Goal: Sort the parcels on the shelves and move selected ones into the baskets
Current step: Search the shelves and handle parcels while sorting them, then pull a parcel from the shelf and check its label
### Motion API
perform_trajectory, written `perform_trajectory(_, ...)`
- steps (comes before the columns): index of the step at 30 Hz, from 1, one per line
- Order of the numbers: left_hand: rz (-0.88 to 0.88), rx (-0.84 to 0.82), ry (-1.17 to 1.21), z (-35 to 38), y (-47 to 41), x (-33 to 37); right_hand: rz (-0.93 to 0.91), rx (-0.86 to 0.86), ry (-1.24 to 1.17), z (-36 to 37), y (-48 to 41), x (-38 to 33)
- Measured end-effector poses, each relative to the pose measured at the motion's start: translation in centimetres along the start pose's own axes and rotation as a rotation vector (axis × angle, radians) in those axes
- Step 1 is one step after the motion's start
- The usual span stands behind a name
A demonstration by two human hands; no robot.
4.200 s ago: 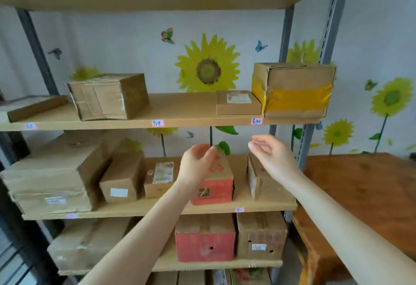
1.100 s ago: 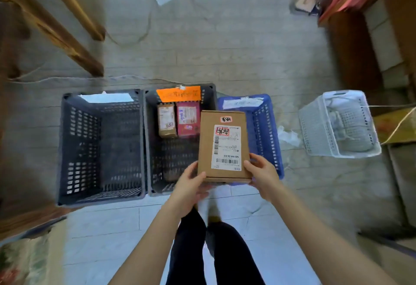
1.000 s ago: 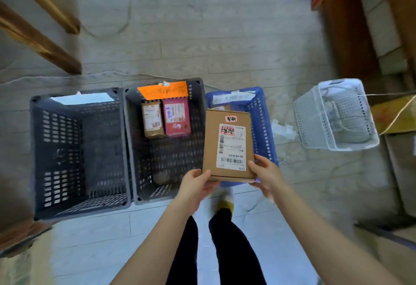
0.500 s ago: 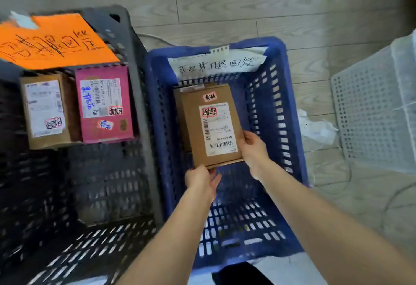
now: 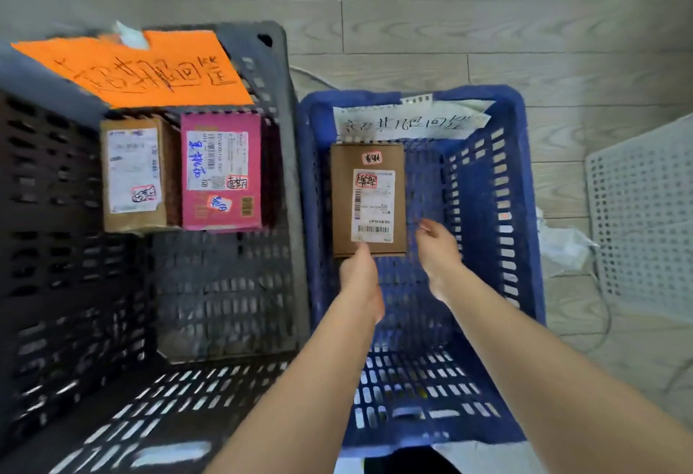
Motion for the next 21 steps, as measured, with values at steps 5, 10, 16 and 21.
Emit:
perform_trajectory(5,-0.020,-0.158,0.009,-2.6,11.2,4.3,-0.042,-0.006,0.006,-0.7,11.5,-5.8)
perform_trajectory(10,0.106,-0.199,0.067,-11.6,23.6,12.4,-0.212,-0.024,0.026,2.8,26.5,-14.8)
perform_trajectory(16,0.414,-0.122,0.099,-28.2,39.2,23.5,-0.438,-0.263,0.005,13.2,46.2,-24.3)
perform_trajectory(21,0.651,-0.016,0.299,-43.2,52.3,27.3,-0.708,-0.433,0.125,21.3,63.3,-29.8)
Point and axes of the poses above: each hand's wrist, its own y-axis away from the middle knuckle, its own z-axis out of the palm, x = y × z, the point moved 9 cm from there along -y, towards the middle knuckle, and after that the axes turned 5 degrees about y, right-handed, at the moved point
